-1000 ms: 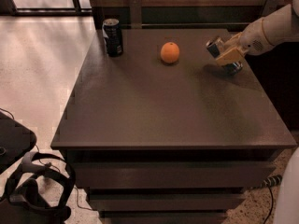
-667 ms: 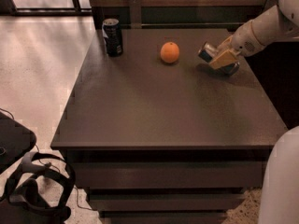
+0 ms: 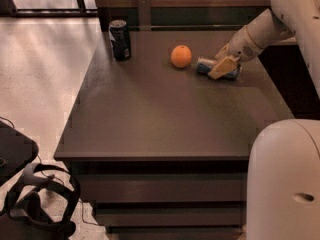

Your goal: Knock redbull can over

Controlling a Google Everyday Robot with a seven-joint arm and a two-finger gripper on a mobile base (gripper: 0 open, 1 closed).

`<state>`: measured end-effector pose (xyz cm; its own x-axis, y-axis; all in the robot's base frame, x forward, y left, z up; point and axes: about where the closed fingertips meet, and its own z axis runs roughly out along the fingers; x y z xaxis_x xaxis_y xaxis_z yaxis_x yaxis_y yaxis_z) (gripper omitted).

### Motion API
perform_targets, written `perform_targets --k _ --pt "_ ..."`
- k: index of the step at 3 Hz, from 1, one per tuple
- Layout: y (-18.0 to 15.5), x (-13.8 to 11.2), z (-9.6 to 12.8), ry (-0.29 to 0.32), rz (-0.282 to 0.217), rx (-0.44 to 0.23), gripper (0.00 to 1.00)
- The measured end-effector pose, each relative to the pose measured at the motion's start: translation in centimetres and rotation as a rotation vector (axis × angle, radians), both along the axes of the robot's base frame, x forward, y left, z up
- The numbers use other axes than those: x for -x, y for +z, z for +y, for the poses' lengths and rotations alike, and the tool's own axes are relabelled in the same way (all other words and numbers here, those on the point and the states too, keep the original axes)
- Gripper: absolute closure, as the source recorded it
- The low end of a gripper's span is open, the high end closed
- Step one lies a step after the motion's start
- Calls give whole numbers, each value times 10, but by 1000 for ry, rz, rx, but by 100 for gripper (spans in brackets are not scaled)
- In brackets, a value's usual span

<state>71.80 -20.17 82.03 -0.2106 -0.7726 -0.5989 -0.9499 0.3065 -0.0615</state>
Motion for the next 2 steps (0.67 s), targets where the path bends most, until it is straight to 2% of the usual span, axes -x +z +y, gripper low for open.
perform_targets --k 1,2 --pt "1 0 0 0 0 0 100" --pt "-1 -1 2 1 2 -1 85"
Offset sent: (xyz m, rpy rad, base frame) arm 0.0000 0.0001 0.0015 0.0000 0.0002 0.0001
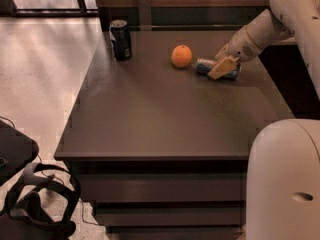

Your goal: Knock redbull can over

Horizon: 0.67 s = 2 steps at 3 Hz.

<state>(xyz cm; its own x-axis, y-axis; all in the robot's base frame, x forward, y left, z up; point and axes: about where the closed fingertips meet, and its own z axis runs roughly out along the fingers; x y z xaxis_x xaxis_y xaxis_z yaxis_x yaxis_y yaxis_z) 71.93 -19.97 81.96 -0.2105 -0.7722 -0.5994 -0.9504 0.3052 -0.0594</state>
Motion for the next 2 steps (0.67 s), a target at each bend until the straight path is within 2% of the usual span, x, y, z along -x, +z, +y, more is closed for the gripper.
perform_targets --k 1,2 --pt "1 0 0 0 0 0 62" --pt "0 -1 1 1 1 -1 32"
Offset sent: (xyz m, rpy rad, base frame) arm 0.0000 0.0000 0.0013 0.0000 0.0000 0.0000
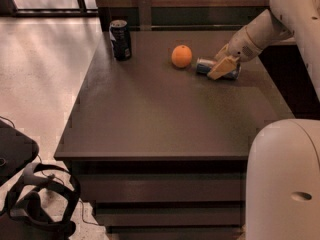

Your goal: Knock redbull can over

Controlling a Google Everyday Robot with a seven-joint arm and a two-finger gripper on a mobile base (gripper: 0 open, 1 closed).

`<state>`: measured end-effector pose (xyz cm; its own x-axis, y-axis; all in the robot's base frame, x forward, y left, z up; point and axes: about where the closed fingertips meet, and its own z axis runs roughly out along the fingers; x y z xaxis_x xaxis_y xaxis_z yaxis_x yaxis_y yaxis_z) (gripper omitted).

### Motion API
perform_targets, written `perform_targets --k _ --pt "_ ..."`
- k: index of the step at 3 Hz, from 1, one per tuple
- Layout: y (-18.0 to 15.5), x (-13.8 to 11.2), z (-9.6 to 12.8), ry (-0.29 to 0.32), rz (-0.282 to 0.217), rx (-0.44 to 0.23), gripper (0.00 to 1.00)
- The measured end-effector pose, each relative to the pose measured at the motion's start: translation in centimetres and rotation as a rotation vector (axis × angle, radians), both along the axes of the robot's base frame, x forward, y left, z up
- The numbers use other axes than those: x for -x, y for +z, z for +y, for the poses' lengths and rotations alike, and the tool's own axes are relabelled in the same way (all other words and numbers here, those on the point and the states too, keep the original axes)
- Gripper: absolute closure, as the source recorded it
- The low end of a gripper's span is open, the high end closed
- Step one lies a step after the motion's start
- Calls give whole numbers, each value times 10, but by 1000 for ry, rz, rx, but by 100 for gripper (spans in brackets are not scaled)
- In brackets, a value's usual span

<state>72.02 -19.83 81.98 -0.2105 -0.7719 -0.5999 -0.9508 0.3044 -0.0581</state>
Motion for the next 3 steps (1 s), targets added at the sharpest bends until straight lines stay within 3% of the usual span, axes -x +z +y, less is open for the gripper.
perform_targets --k 1,2,3 --pt "1 0 0 0 0 0 8" --pt "-2 -1 2 2 2 -1 0" --pt "-2 -2 2 2 2 -1 0"
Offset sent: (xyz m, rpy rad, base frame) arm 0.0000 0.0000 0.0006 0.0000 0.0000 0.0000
